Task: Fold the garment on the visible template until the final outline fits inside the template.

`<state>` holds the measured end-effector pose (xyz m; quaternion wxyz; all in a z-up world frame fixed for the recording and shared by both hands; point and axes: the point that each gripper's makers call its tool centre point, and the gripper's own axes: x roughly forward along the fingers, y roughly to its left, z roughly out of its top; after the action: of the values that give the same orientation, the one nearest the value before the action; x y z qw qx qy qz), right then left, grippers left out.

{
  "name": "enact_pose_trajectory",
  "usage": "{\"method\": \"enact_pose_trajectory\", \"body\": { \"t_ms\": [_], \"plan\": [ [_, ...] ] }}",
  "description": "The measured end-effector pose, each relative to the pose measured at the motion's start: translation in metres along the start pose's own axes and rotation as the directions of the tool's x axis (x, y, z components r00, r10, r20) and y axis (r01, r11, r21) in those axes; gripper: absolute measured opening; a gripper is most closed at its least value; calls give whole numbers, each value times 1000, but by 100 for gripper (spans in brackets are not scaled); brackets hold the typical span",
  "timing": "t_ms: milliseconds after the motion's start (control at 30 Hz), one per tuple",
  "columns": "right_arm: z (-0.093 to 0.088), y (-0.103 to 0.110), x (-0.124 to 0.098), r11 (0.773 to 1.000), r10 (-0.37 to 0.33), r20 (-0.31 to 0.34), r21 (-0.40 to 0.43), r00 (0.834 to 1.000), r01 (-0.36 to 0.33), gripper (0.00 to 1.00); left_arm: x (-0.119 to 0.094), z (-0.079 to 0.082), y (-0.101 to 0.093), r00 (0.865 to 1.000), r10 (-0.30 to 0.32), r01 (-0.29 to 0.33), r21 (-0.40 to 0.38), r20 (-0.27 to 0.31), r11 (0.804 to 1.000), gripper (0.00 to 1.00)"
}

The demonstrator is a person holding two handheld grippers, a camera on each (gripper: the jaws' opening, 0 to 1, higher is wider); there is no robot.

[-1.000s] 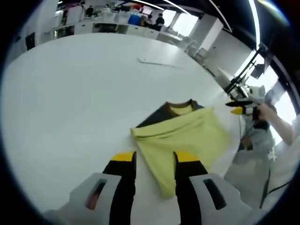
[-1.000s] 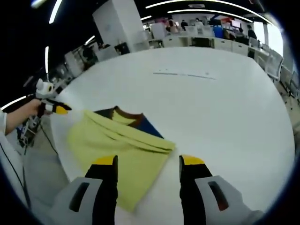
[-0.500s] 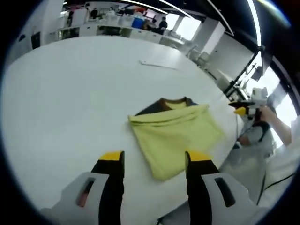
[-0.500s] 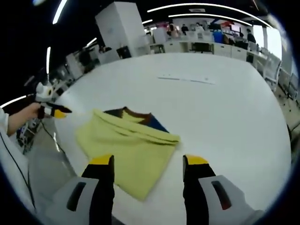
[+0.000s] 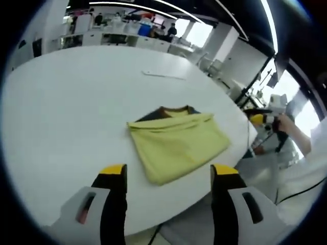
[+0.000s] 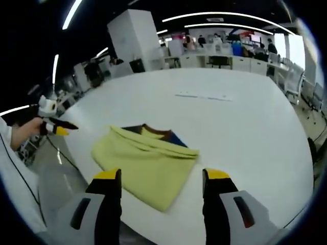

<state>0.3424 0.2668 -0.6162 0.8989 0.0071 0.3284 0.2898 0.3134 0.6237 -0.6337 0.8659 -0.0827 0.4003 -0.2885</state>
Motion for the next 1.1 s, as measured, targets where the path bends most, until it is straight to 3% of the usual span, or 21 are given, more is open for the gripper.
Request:
{"method": "enact_pose_trajectory", "body": {
  "t_ms": [333,533,800,1100],
  "plan": [
    [-4,14,-13,1000,10,3,-9,1000,-10,69,-22,-9,-16,1000,-7,7,-13,18,1000,74],
    [-11,18,-21,1000,19,-20,-13,1000,-20,73,-33,-4,-23,998,-3,5,-30,61,1000,79],
    [-27,27,-38,999,34,-46,-9,998,-34,79,-46,-11,-39,998,9,-10,22,56,1000,90],
    [-27,34,-57,999,39,-15,-6,999,-39,85,-60,-18,-53,998,16,-19,56,53,998,100]
  ]
}}
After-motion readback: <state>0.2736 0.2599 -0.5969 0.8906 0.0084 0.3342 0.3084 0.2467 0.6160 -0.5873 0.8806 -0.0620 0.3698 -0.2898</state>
